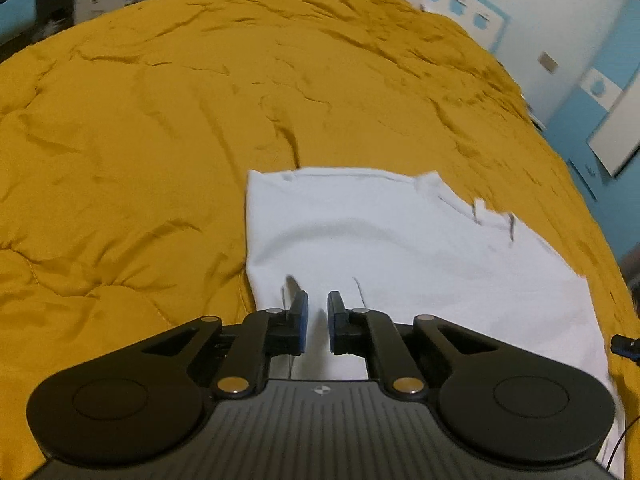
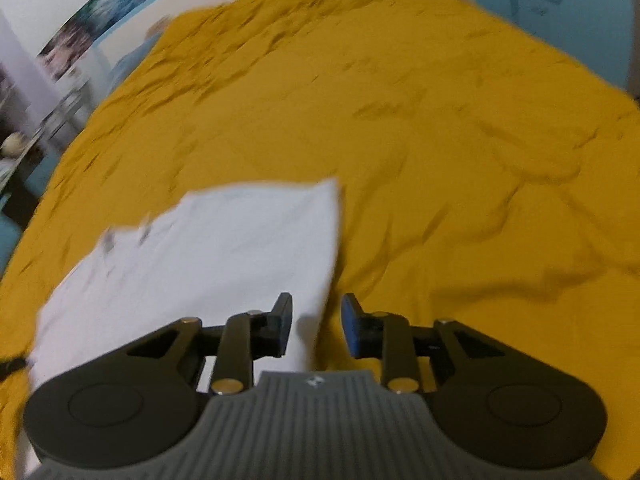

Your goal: Fold small clothes

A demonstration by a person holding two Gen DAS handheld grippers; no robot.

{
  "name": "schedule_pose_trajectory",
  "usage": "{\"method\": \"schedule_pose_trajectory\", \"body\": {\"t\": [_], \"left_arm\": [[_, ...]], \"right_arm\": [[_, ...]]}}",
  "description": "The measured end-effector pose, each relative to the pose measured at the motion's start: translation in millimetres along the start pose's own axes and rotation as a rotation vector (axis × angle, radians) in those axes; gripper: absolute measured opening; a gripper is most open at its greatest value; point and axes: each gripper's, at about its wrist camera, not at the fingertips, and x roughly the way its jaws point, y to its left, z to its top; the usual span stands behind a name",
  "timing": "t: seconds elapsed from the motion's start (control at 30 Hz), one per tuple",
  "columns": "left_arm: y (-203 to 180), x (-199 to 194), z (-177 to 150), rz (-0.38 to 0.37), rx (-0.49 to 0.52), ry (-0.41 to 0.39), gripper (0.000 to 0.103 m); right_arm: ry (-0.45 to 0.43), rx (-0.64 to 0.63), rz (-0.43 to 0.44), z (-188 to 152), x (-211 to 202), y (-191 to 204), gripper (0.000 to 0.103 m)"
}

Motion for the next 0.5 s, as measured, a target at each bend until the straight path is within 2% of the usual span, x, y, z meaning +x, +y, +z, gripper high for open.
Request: {"method": "schedule_pose_trajectory", "body": {"t": [0.03, 0.1, 0.17, 0.23, 0.3, 0.43, 0.5], "left_arm": [[-1.1, -1.5, -1.8, -0.001, 0.008, 0.004, 0.009], [-1.1, -2.3, -7.2, -0.012, 0.019, 0.021, 0.01], [-1.3, 0.8, -14.3, 0.002, 0.033, 0.041, 0.01], [-1.2, 3.8, -20.7, 0.028, 0.048, 0.057, 0.01], [-0.1, 4.9, -23.9, 0.025, 0.038, 0.063, 0.01], [1.8, 7.7, -28.6, 0.037, 0.013, 0.07, 0.01], [1.2, 14.5, -32.6, 0.06, 0.013, 0.084, 0.013]], "right_arm": [[0.019, -0.003, 0.013, -5.8, -7.7, 0.6, 0.026], [0.043, -0.032, 0.001, -18.4, -15.3, 3.3, 0.036], [0.076, -0.07, -0.028, -34.0, -16.6, 4.5, 0.036], [0.107, -0.066, -0.029, -45.8, -13.6, 1.9, 0.028], [0.115, -0.04, -0.012, -51.0, -14.3, -3.8, 0.004], [0.063, 0.025, 0.012, -48.2, -28.5, -11.9, 0.0], [0.048, 0.081, 0.03, -47.8, -34.1, -21.9, 0.0]]}}
